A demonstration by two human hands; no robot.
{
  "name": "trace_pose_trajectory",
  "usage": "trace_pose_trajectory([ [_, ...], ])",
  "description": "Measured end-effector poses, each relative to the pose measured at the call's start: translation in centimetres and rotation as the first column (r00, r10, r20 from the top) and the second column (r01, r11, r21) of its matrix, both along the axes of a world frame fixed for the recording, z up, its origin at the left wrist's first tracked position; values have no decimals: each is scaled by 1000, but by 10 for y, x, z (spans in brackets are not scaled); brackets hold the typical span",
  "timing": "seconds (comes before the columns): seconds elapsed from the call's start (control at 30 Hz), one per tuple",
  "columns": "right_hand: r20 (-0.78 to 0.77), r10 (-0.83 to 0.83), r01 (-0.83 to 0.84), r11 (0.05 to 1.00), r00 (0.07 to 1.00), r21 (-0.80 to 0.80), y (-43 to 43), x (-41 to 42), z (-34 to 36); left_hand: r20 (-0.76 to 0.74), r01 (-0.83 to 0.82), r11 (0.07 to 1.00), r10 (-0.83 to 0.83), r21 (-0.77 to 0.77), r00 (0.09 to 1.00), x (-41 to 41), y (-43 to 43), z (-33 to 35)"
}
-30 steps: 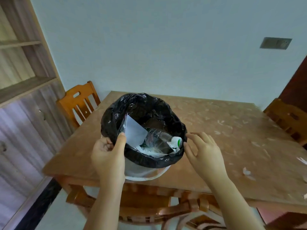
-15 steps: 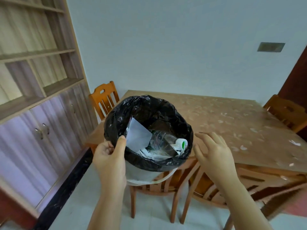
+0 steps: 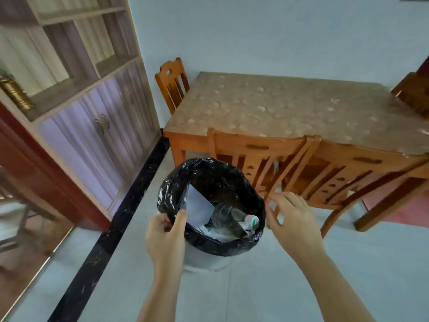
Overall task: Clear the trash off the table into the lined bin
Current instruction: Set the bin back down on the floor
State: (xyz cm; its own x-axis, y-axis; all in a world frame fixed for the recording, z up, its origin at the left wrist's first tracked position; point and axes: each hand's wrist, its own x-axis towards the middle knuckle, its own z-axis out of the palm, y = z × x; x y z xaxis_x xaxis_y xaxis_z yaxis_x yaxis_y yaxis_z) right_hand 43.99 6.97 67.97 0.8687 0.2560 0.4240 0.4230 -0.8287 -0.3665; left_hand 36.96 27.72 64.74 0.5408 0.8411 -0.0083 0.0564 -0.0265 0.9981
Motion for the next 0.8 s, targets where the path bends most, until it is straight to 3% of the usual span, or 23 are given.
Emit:
trace_pose_trajectory([
  [0.37,-283,-62,52,998,957,-40,-16,-64,-146,-361,183,982,-156,42,919,-47,-40,-143],
  [0.6,-338,-127,120,992,933,-42,-13,-74,-284,-549,358,932,-273,52,790,-43,-32,-295],
  [0.8,-384,-191,169,981,903,-91,-13,-88,-416,-638,356,934,-290,-28,713,-62,-23,-433],
])
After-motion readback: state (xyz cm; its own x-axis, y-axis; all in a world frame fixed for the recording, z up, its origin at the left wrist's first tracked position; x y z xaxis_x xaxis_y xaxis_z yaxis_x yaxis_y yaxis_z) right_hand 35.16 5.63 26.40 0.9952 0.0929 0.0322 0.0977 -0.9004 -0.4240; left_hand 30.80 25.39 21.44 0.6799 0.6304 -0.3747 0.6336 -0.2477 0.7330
